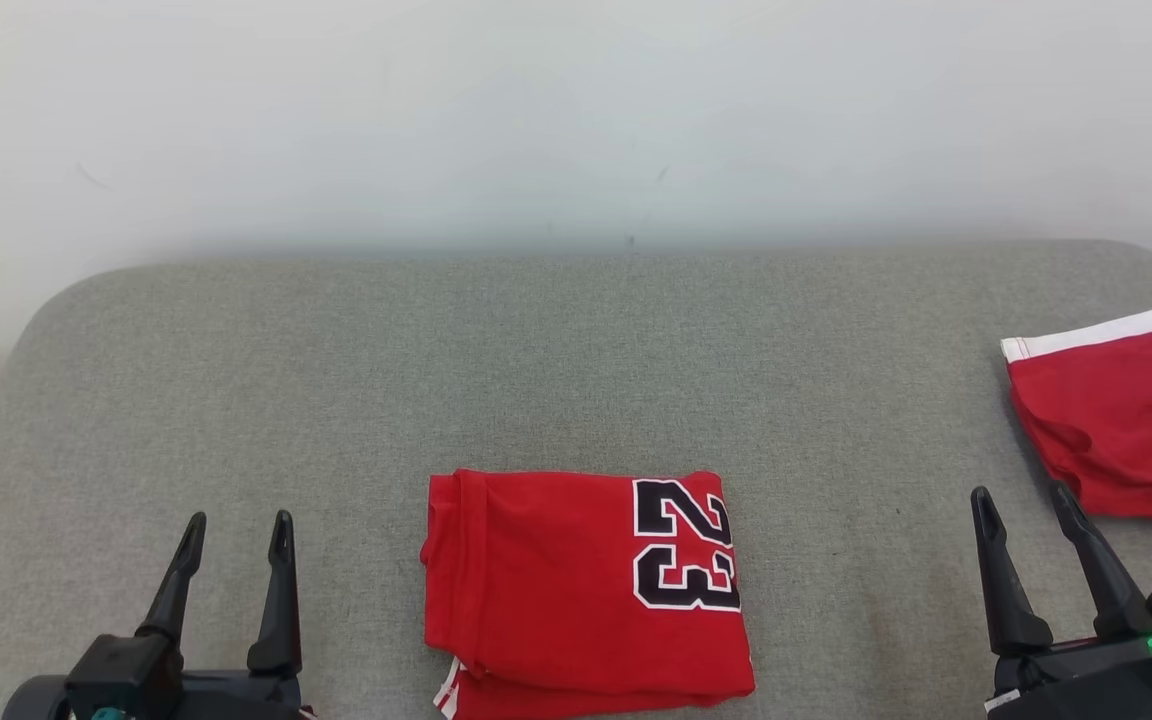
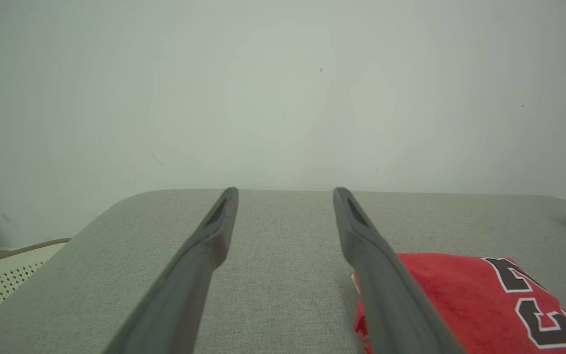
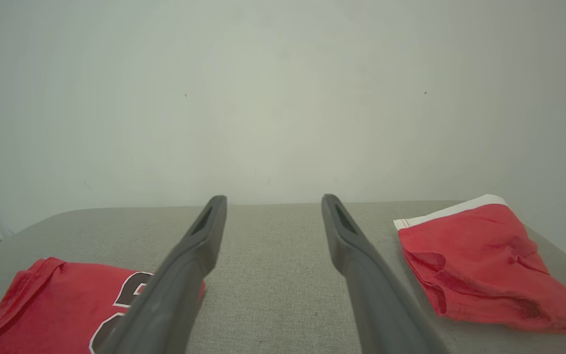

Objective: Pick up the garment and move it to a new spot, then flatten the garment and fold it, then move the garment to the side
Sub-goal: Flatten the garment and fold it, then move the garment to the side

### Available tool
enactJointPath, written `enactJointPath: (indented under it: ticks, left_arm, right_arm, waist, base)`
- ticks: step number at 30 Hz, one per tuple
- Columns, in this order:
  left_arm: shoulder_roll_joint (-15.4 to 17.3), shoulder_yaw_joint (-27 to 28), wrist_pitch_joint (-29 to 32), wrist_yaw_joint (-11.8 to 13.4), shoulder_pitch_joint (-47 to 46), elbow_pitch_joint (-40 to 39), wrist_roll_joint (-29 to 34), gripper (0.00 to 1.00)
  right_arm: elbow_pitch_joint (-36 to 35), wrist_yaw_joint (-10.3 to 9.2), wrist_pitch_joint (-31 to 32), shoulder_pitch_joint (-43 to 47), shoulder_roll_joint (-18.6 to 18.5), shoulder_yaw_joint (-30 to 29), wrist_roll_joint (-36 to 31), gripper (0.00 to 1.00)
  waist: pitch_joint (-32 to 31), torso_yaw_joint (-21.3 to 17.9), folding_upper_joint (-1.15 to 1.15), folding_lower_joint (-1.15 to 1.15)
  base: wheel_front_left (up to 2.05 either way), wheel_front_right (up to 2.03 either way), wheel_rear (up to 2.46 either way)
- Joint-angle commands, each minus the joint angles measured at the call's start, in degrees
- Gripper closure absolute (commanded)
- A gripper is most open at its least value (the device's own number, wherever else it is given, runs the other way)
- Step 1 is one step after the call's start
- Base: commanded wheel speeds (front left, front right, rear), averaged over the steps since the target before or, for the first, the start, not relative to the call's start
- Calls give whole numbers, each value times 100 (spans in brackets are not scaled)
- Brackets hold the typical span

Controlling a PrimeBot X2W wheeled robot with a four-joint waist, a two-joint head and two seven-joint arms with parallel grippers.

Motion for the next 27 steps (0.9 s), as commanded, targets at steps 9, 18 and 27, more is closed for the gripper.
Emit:
enactJointPath:
  ticks: [9, 18, 27]
  left_arm:
    - [50, -35, -27, 15, -8, 52, 20, 0]
    - [-105, -255, -26, -50, -318, 18, 81, 0]
    - [-355, -536, -27, -147, -677, 38, 153, 0]
  right_arm:
    - [-17, -4, 126, 82, 78, -77, -27, 0]
    - [324, -4, 451, -64, -121, 234, 153, 0]
    - [1221, -5, 491, -432, -296, 828, 570, 0]
  waist:
    - [37, 76, 0, 1]
    - [386, 576, 0, 1]
    - [896, 1302, 0, 1]
  base:
    - [0, 0, 0]
    - [0, 0, 0]
    - [0, 0, 0]
